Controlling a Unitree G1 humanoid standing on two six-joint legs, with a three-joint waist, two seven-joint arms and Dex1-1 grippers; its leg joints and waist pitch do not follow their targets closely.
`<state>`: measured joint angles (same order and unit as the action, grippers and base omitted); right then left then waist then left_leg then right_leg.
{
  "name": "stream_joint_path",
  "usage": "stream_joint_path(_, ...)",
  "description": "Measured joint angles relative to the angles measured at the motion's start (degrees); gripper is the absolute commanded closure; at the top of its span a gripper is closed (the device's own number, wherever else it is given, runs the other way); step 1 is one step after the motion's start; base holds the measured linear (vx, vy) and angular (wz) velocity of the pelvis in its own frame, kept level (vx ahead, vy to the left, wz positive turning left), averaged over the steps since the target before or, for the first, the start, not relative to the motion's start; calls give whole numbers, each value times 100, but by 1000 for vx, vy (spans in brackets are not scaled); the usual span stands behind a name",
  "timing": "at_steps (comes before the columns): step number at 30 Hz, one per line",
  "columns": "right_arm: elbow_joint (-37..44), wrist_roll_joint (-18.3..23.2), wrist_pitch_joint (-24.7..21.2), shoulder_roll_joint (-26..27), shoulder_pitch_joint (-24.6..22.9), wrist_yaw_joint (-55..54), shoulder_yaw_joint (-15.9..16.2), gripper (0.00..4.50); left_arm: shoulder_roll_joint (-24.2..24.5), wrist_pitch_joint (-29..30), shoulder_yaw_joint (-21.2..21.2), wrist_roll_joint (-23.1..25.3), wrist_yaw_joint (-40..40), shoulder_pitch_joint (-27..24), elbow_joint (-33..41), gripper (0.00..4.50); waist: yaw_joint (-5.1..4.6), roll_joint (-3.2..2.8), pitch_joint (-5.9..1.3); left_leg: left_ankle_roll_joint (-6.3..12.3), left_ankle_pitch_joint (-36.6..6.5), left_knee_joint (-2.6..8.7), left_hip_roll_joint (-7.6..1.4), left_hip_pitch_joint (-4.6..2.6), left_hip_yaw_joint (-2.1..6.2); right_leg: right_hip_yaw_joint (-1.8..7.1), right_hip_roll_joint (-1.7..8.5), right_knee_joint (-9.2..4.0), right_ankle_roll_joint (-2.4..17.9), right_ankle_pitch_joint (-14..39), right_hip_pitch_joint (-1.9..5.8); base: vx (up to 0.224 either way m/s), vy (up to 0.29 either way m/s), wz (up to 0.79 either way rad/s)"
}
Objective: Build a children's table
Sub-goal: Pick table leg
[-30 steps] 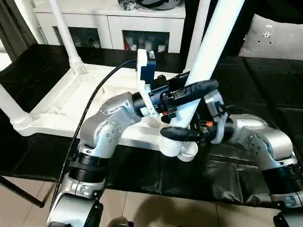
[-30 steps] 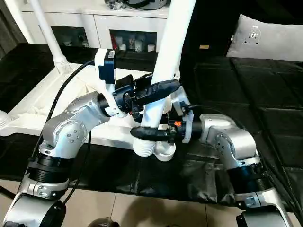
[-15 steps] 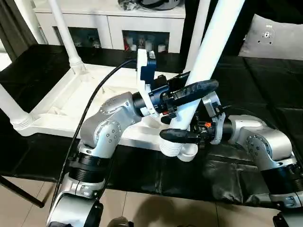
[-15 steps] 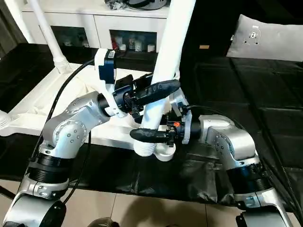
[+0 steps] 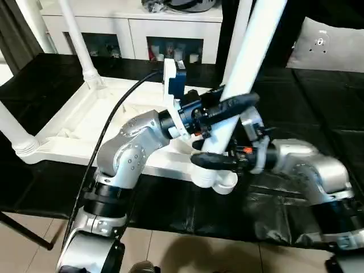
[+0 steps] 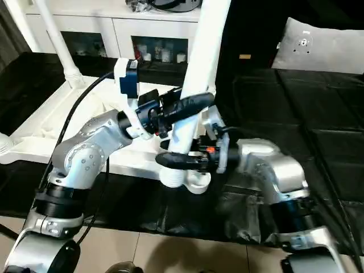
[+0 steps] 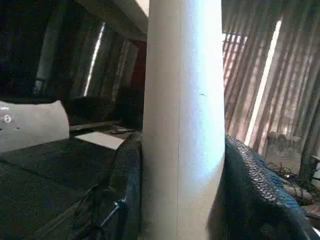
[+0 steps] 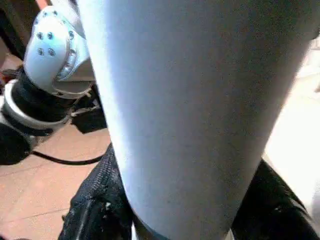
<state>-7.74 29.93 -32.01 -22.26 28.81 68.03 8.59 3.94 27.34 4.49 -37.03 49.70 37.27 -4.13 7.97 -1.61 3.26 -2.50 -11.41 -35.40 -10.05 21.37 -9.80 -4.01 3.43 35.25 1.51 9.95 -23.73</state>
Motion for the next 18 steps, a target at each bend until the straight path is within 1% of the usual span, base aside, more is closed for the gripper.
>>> stream_joint_path(1, 2, -14, 2, 22, 0, -32, 1, 254, 0, 1, 2, 13, 0, 0, 0, 215, 0, 0, 0, 0, 0, 0, 0, 0, 0, 0, 0, 0, 0, 0, 0, 0, 0, 0)
stream_joint_path(2, 11, -40, 1, 82, 0, -137, 2, 256, -1, 3, 21, 53, -12, 0, 1, 201, 0, 0, 0, 0, 0, 0, 0, 0, 0, 0, 0, -1, 0, 0, 0, 0, 0, 0)
stream_joint_path(4, 12, -93, 8, 160, -2, -310, 21, 257, 9, 7, 59, 92, -14, -14, 10, 199, 0, -1, 0, 0, 0, 0, 0, 2, 0, 0, 0, -2, 1, 0, -1, 0, 0, 0)
stream_joint_path(5, 12, -137, 40, 191, -9, -379, 35, 257, 27, 0, 66, 123, -19, -36, 42, 184, 0, -1, 0, 0, 0, 0, 0, 1, 0, 0, 0, -1, 1, -1, 0, 0, 0, 0)
stream_joint_path(7, -63, -322, 289, 381, -28, -661, 47, 257, 57, -70, 79, 274, -66, -74, 119, 160, -16, -1, 0, -1, 0, 0, -1, 1, 0, 0, 0, 0, 2, -1, -1, 0, 0, 0)
stream_joint_path(10, -215, -532, 656, 592, -35, -1023, 42, 257, 61, -102, 84, 351, -168, -105, 176, 156, -25, -2, 0, -32, -16, 0, -1, -1, 0, 0, 0, 1, 1, -2, 0, 0, 0, 0)
stream_joint_path(12, -269, -602, 844, 727, -36, -1224, 18, 257, 43, -111, 53, 349, -267, -116, 220, 156, -44, -2, 0, -34, -16, 0, -1, 0, 0, 0, 0, 0, 3, -4, 0, 0, 0, 0)
stream_joint_path(16, -252, -609, 905, 844, -35, -1503, -52, 257, -249, -146, -156, 278, -504, -155, 258, 156, -60, -1, -1, -34, -17, 0, 0, 0, 0, 0, 1, -5, 3, -4, 5, 0, 0, 0)
stream_joint_path(18, -256, -592, 894, 901, -37, -1614, -157, 257, -573, -136, -341, 100, -775, -186, 258, 156, -79, 0, 0, -34, -17, 0, 1, 2, 0, 0, 1, -8, 5, -6, 5, 0, 0, 0)
